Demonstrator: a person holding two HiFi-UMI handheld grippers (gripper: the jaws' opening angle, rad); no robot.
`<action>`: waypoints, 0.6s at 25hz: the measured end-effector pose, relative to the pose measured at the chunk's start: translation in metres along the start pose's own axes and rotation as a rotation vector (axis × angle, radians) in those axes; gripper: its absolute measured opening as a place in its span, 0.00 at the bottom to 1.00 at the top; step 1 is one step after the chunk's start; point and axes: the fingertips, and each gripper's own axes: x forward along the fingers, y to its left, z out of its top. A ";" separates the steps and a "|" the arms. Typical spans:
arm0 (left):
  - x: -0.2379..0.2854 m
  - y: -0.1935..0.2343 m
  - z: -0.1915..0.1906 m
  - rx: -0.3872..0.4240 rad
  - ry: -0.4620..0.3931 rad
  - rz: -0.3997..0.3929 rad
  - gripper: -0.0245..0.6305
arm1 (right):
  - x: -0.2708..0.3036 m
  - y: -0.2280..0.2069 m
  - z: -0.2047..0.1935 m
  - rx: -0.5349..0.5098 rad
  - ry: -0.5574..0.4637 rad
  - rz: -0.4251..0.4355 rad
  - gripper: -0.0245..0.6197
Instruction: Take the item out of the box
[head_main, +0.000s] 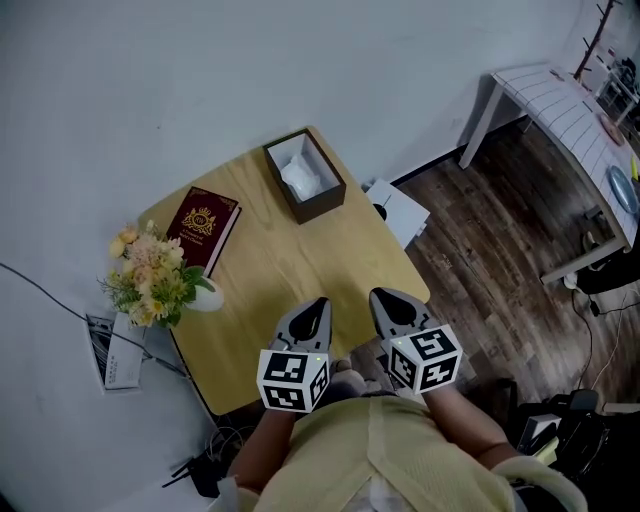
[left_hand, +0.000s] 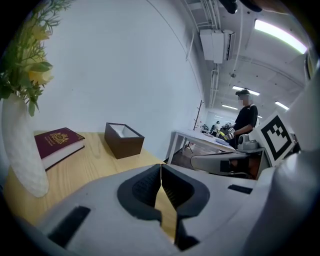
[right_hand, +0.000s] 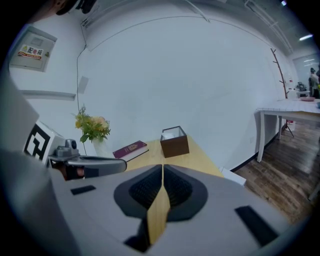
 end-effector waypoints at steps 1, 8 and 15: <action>0.004 0.005 0.003 -0.001 -0.001 0.000 0.07 | 0.006 -0.001 0.004 -0.006 0.002 0.001 0.09; 0.022 0.037 0.020 -0.045 -0.022 0.001 0.07 | 0.042 -0.001 0.024 -0.046 0.017 0.015 0.09; 0.043 0.049 0.033 -0.054 -0.022 -0.007 0.07 | 0.064 0.001 0.036 -0.058 0.028 0.048 0.09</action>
